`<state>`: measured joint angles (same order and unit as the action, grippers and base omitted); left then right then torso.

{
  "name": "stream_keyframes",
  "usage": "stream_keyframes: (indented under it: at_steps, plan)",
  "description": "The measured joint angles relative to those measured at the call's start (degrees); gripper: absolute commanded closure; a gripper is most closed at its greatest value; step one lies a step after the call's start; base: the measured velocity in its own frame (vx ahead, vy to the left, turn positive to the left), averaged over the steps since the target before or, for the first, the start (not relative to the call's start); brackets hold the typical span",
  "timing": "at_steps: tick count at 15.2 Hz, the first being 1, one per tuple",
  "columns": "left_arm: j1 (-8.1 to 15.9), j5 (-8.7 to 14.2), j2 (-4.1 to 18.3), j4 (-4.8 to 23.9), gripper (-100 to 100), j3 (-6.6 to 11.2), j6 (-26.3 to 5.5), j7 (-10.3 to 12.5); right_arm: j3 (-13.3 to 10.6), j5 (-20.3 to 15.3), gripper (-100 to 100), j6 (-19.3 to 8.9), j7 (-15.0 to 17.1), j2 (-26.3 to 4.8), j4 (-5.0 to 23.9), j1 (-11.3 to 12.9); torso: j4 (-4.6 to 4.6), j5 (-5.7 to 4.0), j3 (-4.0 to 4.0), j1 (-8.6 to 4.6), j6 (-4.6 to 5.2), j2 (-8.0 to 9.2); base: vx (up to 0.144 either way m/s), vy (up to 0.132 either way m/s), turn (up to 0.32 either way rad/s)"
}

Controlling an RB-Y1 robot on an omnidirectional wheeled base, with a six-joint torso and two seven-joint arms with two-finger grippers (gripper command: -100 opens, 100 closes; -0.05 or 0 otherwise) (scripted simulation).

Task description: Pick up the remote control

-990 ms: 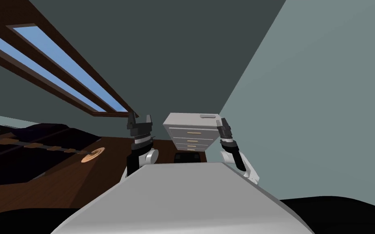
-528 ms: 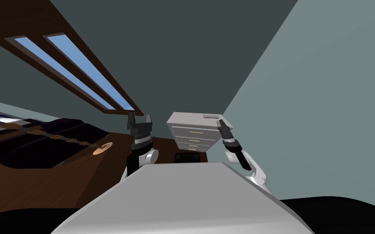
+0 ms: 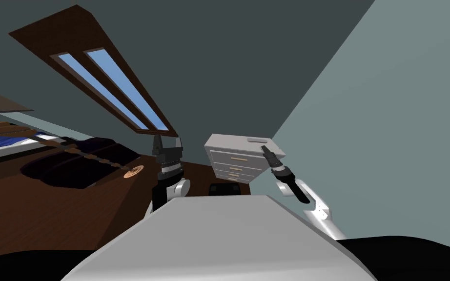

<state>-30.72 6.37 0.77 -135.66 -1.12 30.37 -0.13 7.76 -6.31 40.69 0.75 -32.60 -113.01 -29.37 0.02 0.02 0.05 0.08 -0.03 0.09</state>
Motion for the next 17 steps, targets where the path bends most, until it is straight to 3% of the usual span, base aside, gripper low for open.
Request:
stream_keyframes:
  at_steps: [17]
  plan:
    - [0.0, 0.0, 0.0, 0.0, 0, 0.0, 0.0, 0.0, 3.2, -5.4, -100, 6.7, -0.1, -21.2, 11.1, 0.3, 0.0, 0.0, 0.0, -0.03, 0.02, -0.01, -0.02, 0.024, 0.121]
